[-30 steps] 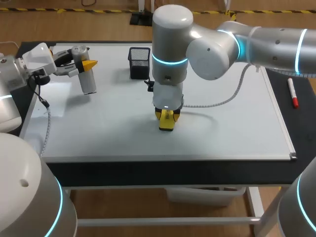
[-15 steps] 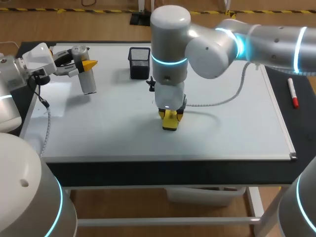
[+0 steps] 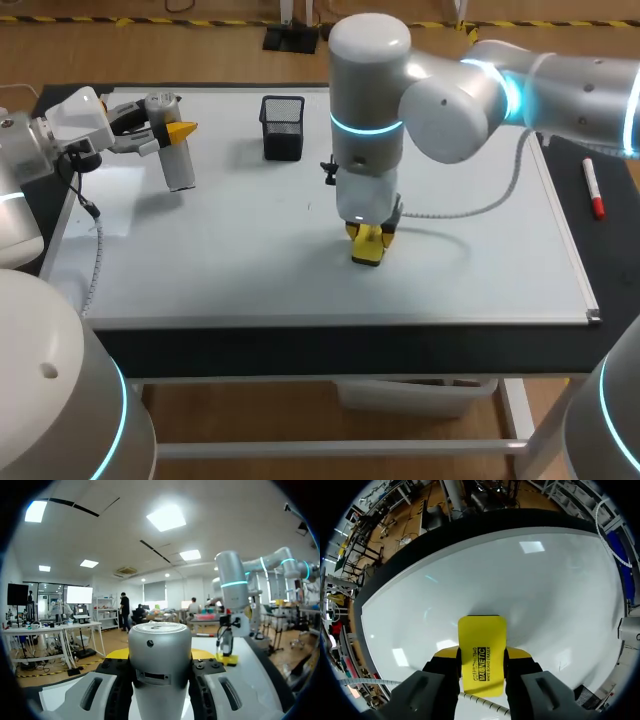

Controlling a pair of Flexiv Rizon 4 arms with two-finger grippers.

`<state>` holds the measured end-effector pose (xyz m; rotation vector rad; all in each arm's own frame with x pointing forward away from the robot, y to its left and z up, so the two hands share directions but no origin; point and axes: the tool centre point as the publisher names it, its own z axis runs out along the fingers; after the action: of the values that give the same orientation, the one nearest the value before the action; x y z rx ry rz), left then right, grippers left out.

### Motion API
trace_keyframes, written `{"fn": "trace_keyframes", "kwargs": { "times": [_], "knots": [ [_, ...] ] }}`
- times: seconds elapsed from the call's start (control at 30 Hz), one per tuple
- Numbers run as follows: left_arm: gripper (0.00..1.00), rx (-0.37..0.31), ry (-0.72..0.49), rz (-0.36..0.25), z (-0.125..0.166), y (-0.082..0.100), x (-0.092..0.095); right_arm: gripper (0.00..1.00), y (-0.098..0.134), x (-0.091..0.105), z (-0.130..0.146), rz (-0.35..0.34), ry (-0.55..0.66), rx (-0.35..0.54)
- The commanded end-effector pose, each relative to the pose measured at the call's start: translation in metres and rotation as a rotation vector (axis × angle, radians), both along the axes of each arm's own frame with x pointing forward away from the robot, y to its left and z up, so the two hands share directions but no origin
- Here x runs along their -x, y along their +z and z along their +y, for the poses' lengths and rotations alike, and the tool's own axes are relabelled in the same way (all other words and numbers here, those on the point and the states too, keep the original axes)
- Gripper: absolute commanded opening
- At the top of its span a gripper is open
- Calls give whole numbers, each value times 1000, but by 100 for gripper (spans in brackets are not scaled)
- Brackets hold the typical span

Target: Pick up the inspection probe, press it on each red-marked spot on the whiteboard one by one, put down the probe, pick up the eraser, and wipe off all the red marks.

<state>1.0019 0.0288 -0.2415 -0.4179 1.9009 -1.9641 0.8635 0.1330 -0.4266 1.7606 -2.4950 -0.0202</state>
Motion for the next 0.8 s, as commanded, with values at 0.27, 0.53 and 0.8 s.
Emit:
{"fn": "trace_keyframes", "kwargs": {
  "times": [0.27,0.53,0.8],
  "knots": [
    [0,1,4,-2,-1,1,0,0,14,-5,-14,-24,-17,-31],
    [0,1,4,-2,-1,1,0,0,39,-30,-21,-37,24,-69],
    [0,1,4,-2,-1,1,0,0,49,-55,-25,-46,24,-42]
  ]
}}
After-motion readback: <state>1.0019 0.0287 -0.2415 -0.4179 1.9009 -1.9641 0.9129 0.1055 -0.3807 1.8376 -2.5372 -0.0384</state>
